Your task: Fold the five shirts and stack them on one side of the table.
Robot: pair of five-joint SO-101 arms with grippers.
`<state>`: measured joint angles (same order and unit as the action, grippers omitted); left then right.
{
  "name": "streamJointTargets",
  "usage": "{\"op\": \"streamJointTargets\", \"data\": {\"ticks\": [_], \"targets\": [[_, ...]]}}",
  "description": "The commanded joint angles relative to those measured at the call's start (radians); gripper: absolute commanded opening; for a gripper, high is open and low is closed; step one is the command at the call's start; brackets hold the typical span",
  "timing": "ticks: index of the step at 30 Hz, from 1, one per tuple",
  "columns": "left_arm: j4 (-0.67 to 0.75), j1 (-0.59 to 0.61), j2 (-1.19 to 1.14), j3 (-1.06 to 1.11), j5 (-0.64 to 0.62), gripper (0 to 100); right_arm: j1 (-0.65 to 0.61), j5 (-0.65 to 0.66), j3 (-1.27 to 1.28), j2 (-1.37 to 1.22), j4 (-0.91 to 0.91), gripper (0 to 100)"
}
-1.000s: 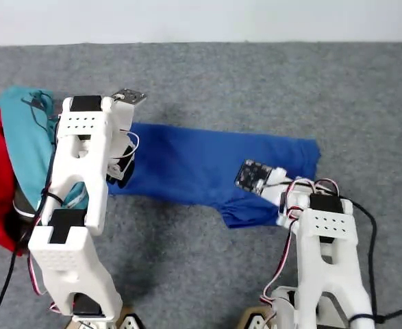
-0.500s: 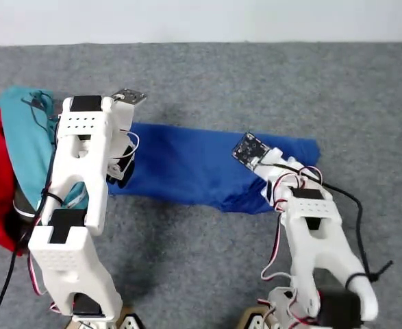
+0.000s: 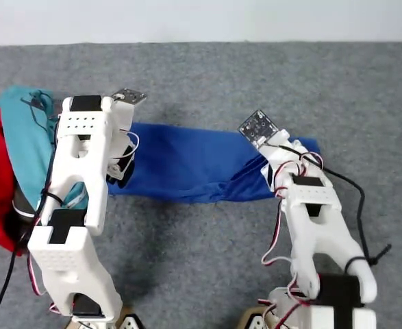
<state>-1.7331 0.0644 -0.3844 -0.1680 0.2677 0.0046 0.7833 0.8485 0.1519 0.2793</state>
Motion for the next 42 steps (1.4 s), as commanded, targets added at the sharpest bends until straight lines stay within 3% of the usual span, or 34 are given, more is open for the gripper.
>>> {"op": "streamJointTargets", "data": {"ticks": [1, 5, 11, 15, 19, 26, 32, 42], "targets": [[-0.012, -0.012, 0.020, -0.002, -0.003, 7, -0.001, -0.009, -0.084, -0.082, -0.016, 1.2], [-0.012, -0.012, 0.020, -0.002, -0.003, 7, -0.002, -0.009, -0.184, -0.236, -0.016, 3.2], [-0.012, -0.012, 0.020, -0.002, -0.003, 7, -0.007, -0.011, -0.331, -0.380, 0.016, 19.2], [-0.012, -0.012, 0.020, -0.002, -0.003, 7, -0.010, -0.103, -0.417, -0.341, 0.193, 29.2], [-0.012, -0.012, 0.020, -0.002, -0.003, 7, -0.004, -0.227, -0.514, -0.243, 0.414, 32.7], [0.009, -0.014, 0.020, 0.008, -0.003, 7, -0.114, -0.238, -0.525, -0.085, 0.685, 32.5], [0.052, -0.040, 0.020, 0.091, -0.003, 7, -0.243, -0.241, -0.410, -0.114, 0.532, 32.5], [0.080, -0.051, 0.020, 0.102, -0.003, 7, -0.265, -0.313, -0.379, -0.357, 0.203, 32.5]]}}
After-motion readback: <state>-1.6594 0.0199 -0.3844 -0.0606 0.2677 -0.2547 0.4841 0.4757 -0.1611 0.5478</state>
